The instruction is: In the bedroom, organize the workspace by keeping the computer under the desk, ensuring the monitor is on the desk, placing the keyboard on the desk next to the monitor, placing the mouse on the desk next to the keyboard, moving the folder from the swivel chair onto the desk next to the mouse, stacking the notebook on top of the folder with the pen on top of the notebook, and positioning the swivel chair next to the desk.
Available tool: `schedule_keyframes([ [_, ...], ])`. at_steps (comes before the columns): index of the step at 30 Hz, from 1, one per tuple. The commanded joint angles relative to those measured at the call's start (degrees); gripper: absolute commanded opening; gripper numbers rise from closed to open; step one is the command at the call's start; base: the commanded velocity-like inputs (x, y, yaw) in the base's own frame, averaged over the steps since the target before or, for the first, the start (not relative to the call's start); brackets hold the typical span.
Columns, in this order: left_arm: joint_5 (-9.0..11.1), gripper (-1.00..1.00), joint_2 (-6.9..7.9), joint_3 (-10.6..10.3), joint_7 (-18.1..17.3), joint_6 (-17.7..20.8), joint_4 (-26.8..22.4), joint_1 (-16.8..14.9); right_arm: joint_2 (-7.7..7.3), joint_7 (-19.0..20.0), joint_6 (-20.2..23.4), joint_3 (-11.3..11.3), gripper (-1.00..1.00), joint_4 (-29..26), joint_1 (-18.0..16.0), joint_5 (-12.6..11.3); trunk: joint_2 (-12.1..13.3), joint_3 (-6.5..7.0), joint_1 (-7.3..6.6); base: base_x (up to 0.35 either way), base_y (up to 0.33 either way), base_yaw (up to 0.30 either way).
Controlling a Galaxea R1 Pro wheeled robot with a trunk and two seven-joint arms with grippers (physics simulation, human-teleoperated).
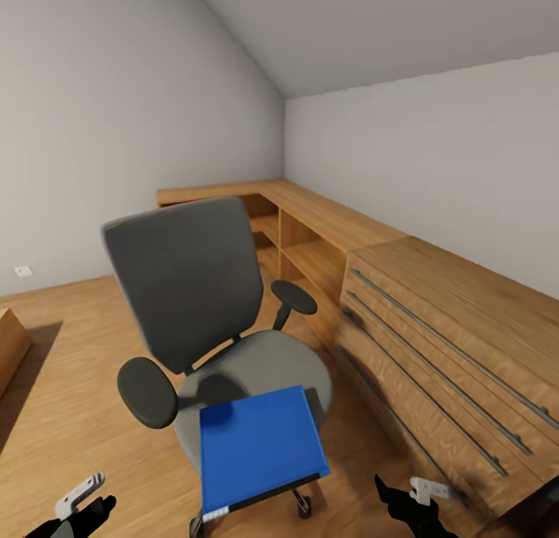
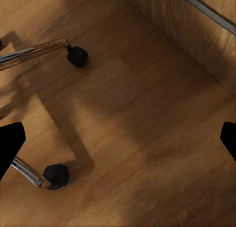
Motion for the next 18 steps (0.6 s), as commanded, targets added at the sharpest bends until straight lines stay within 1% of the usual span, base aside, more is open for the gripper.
schedule_keyframes([
  [1, -0.55, 1.00, -0.04, 0.49, -0.33, 0.30, -0.07, -0.04, 0.01, 0.74, -0.07, -0.30, 1.00, 0.08, -0.04, -0.47, -0.44, -0.23, 0.22, 0.000, 0.000, 0.000],
  [11, -0.82, 1.00, -0.80, -0.02, -0.35, -1.58, 1.12, -0.01, -0.05, 1.41, -0.08, -0.37, 1.00, 0.08, -0.04, -0.39, -4.45, -2.03, 2.41, 0.000, 0.000, 0.000],
  [14, -1.79, 1.00, -1.24, -1.53, -0.07, -1.82, 0.99, 0.00, -0.05, 1.44, -0.11, -0.37, 1.00, 0.08, -0.06, -0.39, -5.65, -2.57, 3.07, 0.000, 0.000, 0.000],
  [15, -2.51, 1.00, -1.54, -2.86, 0.04, -1.92, 0.57, 0.00, -0.03, 1.44, -0.10, -0.35, 1.00, 0.08, -0.05, -0.38, -6.05, -2.75, 3.29, 0.000, 0.000, 0.000],
  [17, -3.09, 1.00, -1.82, -4.14, 0.10, -1.98, -0.29, 0.00, -0.03, 1.43, -0.10, -0.36, 1.00, 0.08, -0.05, -0.38, -6.85, -3.11, 3.73, 0.000, 0.000, 0.000],
  [18, -3.51, 1.00, -2.19, -5.01, 0.14, -2.02, -1.15, 0.00, -0.04, 1.44, -0.11, -0.37, 1.00, 0.08, -0.05, -0.38, -7.25, -3.29, 3.95, 0.000, 0.000, 0.000],
])
